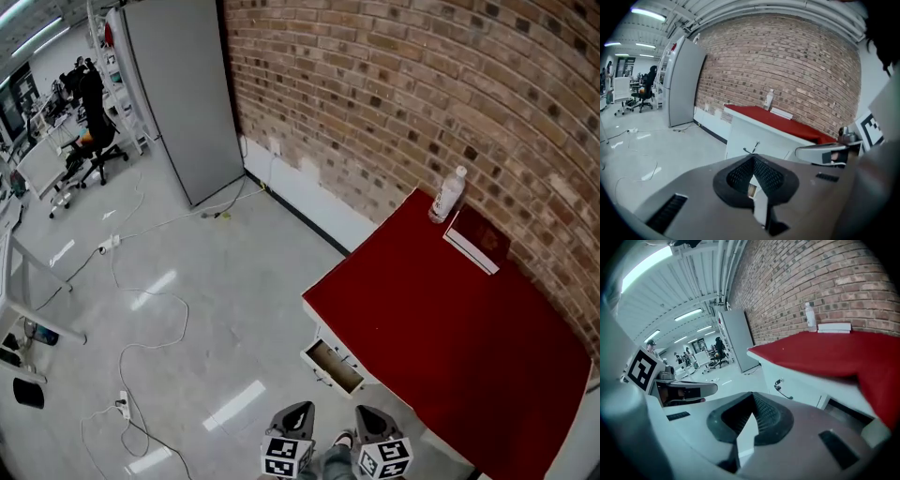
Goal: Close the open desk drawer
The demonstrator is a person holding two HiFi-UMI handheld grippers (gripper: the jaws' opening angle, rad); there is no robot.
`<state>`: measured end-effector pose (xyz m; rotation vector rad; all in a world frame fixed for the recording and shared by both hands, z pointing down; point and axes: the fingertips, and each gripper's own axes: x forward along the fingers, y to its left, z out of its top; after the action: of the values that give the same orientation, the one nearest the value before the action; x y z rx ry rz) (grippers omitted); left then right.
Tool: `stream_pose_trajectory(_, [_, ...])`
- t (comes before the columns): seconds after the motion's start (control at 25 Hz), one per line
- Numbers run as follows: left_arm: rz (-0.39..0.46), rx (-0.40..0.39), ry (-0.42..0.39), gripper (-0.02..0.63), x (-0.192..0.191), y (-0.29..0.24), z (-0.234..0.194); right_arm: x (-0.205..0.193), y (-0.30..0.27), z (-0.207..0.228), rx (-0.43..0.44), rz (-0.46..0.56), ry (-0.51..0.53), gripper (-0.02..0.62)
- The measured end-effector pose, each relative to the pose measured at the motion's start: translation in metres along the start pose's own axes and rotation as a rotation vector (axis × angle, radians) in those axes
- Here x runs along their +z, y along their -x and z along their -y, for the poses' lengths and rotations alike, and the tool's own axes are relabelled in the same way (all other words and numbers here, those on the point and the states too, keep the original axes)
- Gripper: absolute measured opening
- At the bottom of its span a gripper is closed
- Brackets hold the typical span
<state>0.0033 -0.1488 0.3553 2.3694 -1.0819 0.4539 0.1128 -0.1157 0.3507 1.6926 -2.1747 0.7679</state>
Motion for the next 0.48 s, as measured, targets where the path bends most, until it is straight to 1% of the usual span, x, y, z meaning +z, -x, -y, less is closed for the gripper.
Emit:
stream_pose_trajectory(0.12, [-0.004,0.023,0.0,0.008,-0.039,-0.033,-0.022,-0.039,-0.032,0.017,0.015,-0.045,-0.021,-0.002])
stream_pose_trajectory(0.24, [0.012,0.034,0.01,0.008,-0.081,-0.066,-0.042,-0.086,-0.065,0.04,0.019,-0.062,-0.032,-0.002])
stream_pose_trajectory(0.36, [0.014,0.042,0.001,0.008,-0.128,-0.102,-0.063,-0.135,-0.101,0.067,0.012,-0.058,-0.03,-0.002])
stream_pose_trajectory(0.48, [0.031,0.044,-0.007,0.008,-0.175,-0.142,-0.086,-0.185,-0.137,0.101,-0.01,-0.028,-0.034,-0.002])
